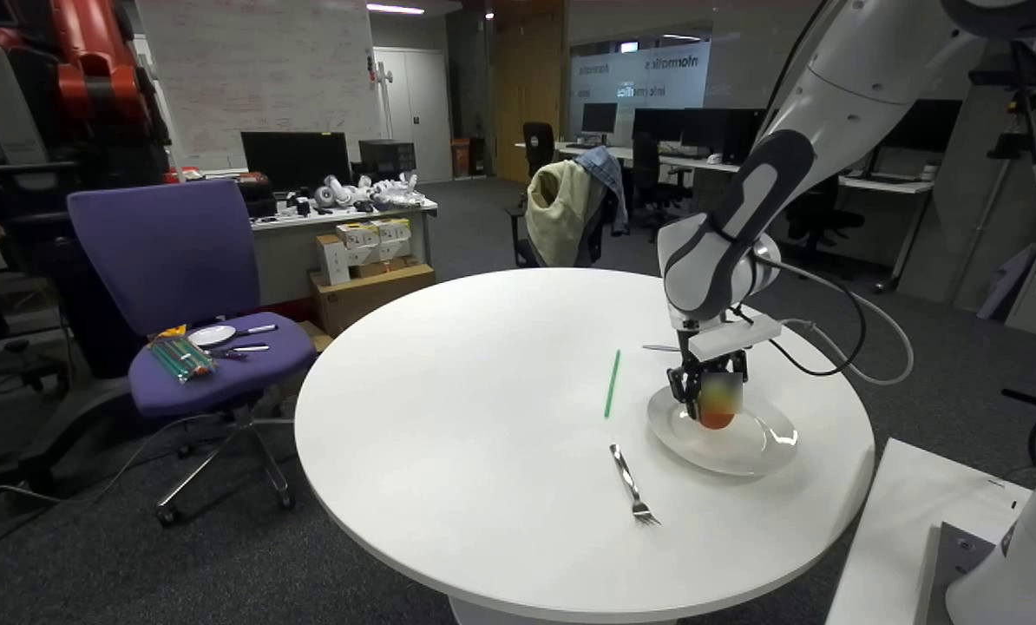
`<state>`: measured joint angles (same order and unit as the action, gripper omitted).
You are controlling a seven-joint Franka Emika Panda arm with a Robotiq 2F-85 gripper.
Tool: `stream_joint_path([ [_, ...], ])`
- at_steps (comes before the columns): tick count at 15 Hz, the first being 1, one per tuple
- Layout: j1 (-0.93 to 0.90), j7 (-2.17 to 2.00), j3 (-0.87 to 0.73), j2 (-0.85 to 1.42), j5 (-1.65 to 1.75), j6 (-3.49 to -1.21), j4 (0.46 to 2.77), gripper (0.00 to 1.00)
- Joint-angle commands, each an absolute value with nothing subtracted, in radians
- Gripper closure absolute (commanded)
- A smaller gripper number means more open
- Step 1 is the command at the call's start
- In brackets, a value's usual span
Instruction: Put the objects on the table on the plate
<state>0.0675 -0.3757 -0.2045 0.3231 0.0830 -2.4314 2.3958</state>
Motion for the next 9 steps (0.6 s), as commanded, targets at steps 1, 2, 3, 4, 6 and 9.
stream_joint_path([
  [1,0.059,-0.391,-0.216,0.324,0.1,-2.415,2.393,0.51],
  [2,0.06,-0.388,-0.215,0.33,0.096,-2.415,2.391,0.51],
  [3,0.059,-0.393,-0.217,0.337,0.098,-2.416,2.388,0.51],
  [4,0.059,-0.395,-0.218,0.345,0.098,-2.417,2.385,0.51],
  [6,0.06,-0.394,-0.221,0.357,0.096,-2.417,2.38,0.51],
  [9,0.061,-0.394,-0.227,0.369,0.094,-2.418,2.376,0.51],
])
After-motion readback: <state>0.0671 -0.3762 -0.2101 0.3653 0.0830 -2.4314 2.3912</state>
